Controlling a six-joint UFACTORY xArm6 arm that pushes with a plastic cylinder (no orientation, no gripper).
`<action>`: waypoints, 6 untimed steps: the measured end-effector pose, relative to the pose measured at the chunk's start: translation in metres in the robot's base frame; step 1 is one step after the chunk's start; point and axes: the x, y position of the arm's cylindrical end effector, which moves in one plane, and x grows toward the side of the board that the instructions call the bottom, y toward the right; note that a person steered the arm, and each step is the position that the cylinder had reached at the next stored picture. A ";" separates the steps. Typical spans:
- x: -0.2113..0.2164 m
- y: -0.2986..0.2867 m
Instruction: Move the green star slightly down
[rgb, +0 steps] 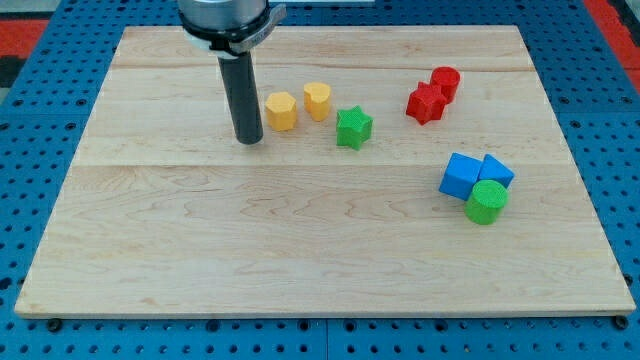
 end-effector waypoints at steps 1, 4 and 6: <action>-0.013 0.034; -0.024 0.071; -0.024 0.107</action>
